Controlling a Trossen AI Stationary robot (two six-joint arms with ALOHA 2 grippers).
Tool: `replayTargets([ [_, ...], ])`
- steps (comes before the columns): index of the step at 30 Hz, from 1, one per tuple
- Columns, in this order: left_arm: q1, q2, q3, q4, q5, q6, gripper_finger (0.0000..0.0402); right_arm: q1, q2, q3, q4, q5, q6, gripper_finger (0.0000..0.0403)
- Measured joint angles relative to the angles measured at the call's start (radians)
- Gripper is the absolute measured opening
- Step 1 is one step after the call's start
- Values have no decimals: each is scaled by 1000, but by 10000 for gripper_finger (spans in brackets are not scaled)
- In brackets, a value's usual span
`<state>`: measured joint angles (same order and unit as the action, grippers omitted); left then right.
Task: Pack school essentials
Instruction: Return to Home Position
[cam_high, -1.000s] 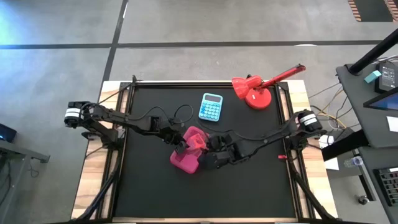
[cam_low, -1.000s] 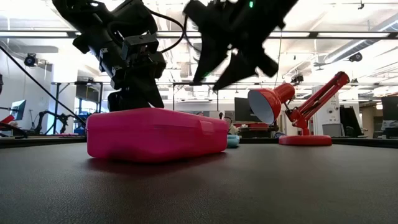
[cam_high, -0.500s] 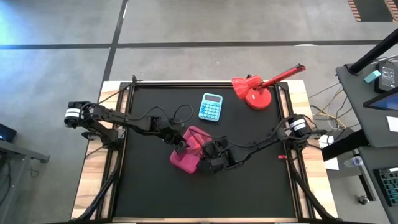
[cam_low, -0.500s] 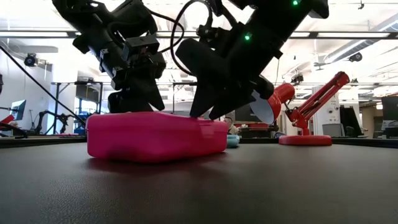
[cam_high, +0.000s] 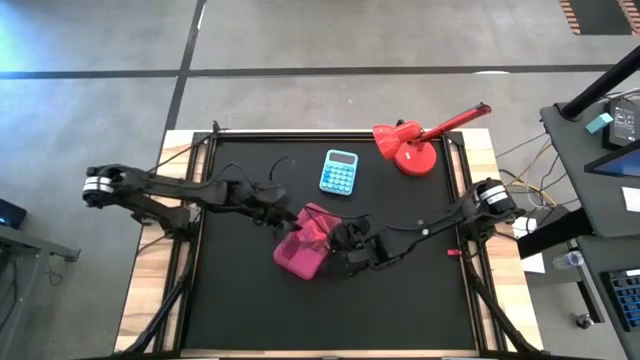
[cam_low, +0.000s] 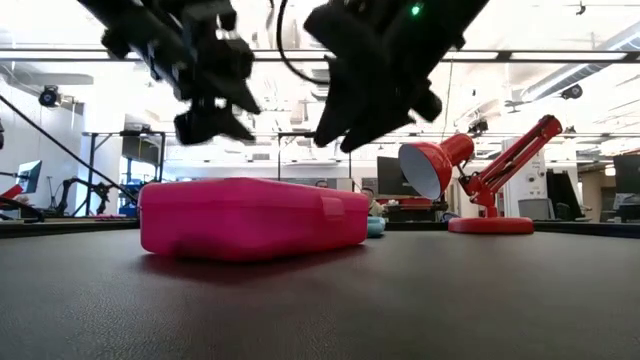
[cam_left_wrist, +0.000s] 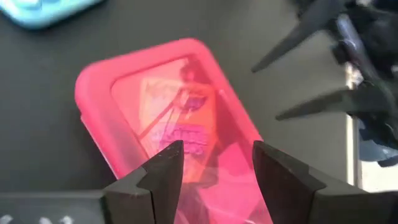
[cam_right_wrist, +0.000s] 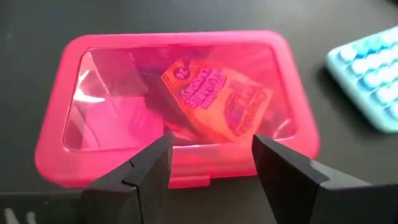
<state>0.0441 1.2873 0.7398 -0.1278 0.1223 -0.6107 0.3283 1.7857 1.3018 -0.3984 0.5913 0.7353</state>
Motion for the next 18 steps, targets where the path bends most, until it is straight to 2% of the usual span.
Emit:
replayTargets([
  [7,0,-216,-8,-60,-7,136,176,47,-109,-4,-58,0,-124,214],
  [11,0,-355,-11,-111,-60,171,176,52,-170,-46,-48,4,-144,214],
  [18,0,-558,-13,-160,-109,200,176,49,-306,-230,134,-26,-145,214],
])
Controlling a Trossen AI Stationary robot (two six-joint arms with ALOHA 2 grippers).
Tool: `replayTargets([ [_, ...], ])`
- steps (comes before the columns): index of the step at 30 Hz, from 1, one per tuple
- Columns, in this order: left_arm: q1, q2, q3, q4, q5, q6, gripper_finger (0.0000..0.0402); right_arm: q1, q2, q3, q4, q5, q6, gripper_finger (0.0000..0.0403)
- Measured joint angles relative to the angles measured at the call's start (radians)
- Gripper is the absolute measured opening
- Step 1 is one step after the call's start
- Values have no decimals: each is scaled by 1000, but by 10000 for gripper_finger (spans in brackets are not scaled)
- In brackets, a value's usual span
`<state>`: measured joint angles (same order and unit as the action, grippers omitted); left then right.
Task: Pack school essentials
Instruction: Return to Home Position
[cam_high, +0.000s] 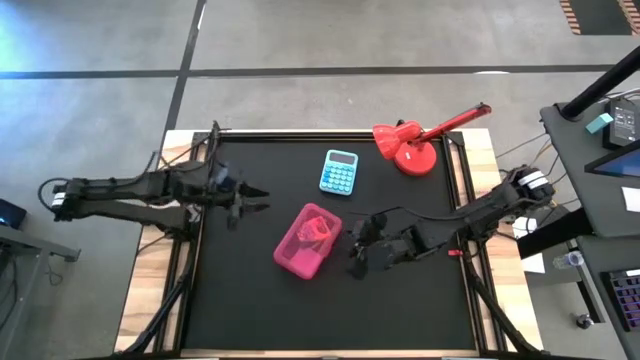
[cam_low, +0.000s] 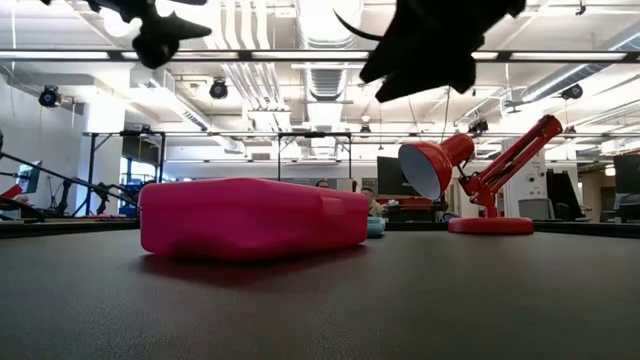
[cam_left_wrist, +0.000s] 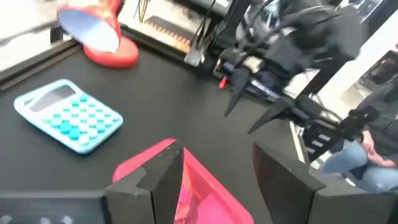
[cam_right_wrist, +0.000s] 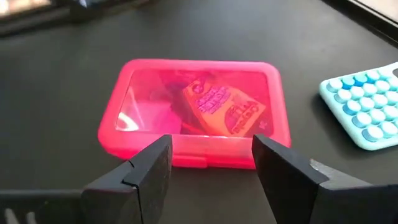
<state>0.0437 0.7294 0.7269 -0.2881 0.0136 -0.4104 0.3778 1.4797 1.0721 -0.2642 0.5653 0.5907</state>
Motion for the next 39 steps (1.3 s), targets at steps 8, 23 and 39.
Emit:
replayTargets([
  [8,0,-110,-22,-71,-11,82,176,-25,-215,-272,271,-1,10,214],
  [23,-1,-285,-220,55,-84,35,176,-45,-560,-629,486,9,48,214],
  [39,0,-240,-551,733,-240,8,176,-45,-873,-827,486,-132,-16,214],
])
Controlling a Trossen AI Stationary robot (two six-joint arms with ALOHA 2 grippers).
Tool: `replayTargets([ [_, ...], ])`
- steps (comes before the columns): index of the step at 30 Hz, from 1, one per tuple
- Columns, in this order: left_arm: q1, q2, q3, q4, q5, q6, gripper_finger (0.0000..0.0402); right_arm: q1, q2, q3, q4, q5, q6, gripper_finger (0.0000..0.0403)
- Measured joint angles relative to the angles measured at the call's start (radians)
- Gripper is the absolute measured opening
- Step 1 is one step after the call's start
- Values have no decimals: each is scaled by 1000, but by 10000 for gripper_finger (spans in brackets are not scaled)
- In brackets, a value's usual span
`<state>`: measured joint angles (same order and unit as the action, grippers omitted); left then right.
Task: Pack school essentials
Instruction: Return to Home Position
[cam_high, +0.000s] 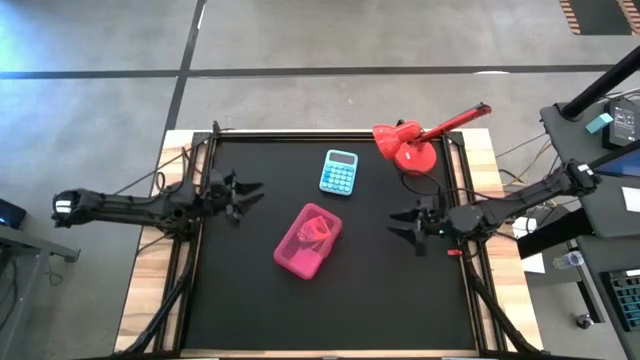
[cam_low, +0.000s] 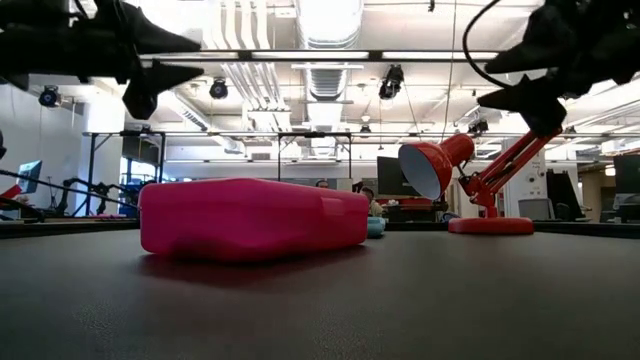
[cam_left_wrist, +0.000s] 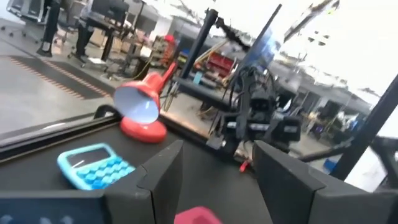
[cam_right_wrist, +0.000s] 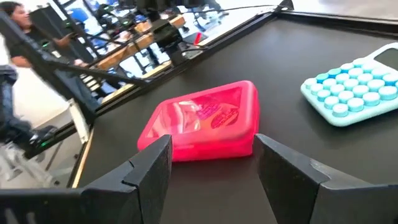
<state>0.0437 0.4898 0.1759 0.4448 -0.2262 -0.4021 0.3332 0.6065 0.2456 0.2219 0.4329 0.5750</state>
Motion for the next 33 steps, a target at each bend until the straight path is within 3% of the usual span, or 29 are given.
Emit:
replayTargets([
  [10,0,26,-46,2,-16,-4,176,0,-159,-110,-4,-48,-11,214],
  [22,0,-108,-165,15,-15,-78,176,0,-276,-202,-8,-40,9,214],
  [33,0,-198,-168,-13,-14,-40,176,0,-353,-218,-100,26,14,214],
])
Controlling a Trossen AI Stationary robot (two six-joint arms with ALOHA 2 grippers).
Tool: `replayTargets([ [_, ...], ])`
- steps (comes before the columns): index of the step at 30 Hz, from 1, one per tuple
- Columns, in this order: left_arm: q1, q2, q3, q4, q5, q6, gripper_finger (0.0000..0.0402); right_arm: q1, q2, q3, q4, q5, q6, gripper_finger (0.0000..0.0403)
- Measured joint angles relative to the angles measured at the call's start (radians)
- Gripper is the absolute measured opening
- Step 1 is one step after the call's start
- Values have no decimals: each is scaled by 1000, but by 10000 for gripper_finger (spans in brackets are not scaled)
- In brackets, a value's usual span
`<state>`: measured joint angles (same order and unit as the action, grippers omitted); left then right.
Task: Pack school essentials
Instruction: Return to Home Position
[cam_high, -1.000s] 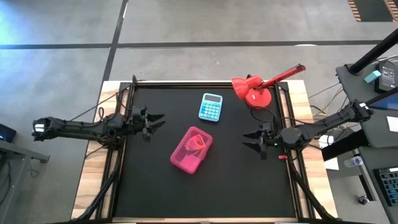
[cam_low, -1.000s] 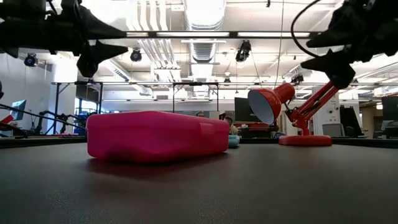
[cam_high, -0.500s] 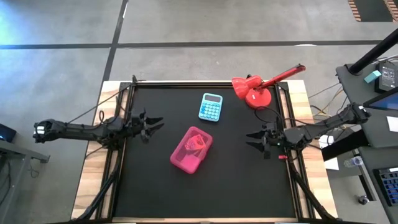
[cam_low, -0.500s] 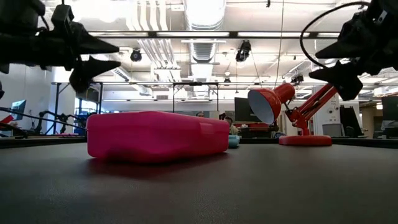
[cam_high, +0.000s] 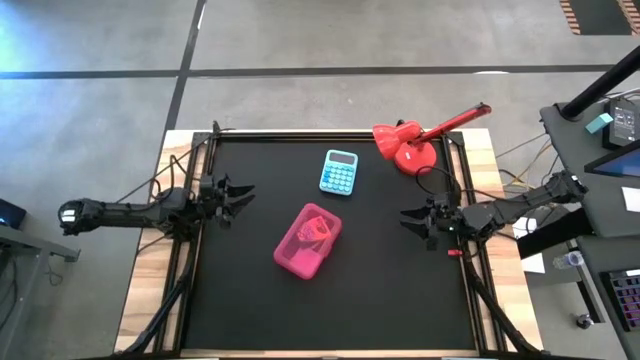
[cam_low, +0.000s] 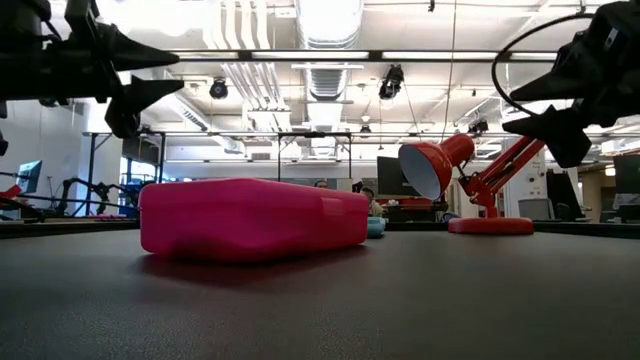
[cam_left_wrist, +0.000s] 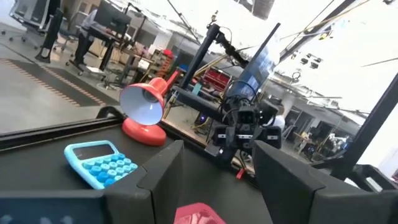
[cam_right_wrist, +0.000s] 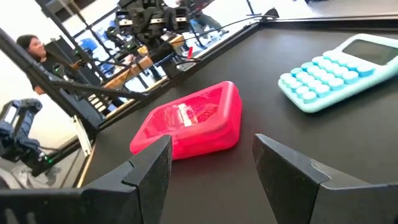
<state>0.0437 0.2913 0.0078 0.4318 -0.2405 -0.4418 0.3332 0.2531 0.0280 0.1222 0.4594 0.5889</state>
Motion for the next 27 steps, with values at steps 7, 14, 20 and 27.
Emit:
replayTargets([
  [7,0,-21,-1,2,0,3,176,0,-40,2,-104,15,87,214],
  [14,0,9,-1,1,0,3,176,0,-28,2,-109,14,17,214],
  [20,0,45,-2,1,0,4,176,0,-27,2,-107,13,-6,214],
  [27,0,84,-3,1,0,4,176,0,-27,1,-97,13,-6,215],
])
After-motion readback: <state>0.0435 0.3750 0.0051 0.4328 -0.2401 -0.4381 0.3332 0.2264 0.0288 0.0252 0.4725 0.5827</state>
